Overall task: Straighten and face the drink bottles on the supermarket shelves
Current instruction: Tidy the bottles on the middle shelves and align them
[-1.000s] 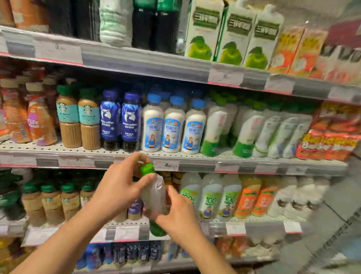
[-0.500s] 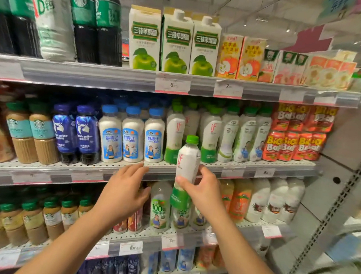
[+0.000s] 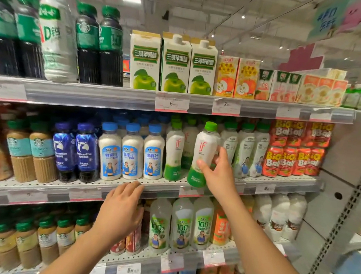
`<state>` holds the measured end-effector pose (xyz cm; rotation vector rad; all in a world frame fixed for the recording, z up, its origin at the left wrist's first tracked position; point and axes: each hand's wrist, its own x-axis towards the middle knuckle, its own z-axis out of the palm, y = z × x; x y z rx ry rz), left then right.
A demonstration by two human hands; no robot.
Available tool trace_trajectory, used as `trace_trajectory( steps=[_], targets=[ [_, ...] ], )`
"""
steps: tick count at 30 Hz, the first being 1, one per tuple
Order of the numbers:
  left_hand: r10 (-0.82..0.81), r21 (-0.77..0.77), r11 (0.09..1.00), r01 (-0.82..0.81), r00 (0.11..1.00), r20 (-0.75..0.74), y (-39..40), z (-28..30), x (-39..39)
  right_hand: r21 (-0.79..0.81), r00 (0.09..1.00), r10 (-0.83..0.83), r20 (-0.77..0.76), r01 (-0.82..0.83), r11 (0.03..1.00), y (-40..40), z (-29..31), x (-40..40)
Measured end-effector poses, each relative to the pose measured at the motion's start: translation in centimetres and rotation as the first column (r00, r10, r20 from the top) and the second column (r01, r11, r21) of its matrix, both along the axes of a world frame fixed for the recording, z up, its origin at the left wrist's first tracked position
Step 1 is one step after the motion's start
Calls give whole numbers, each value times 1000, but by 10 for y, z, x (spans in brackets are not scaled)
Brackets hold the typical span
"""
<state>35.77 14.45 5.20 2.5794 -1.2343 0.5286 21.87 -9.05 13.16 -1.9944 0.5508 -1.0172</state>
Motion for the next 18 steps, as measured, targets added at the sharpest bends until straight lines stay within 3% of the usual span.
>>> trace_trajectory(
  steps=[8,13,18],
  targets=[
    [-7,-3,1000,8,999,48,-2,-2,4,-87,984,-157,-81,150,985,2,-15,37],
    [-7,-36,999,9,999,47,-3,-4,10,-206,973,-206,-103,182,962,2,-13,44],
    [-4,-30,1000,6,999,54,-4,-4,9,-225,971,-212,-115,182,957,2,-18,46]
  ],
)
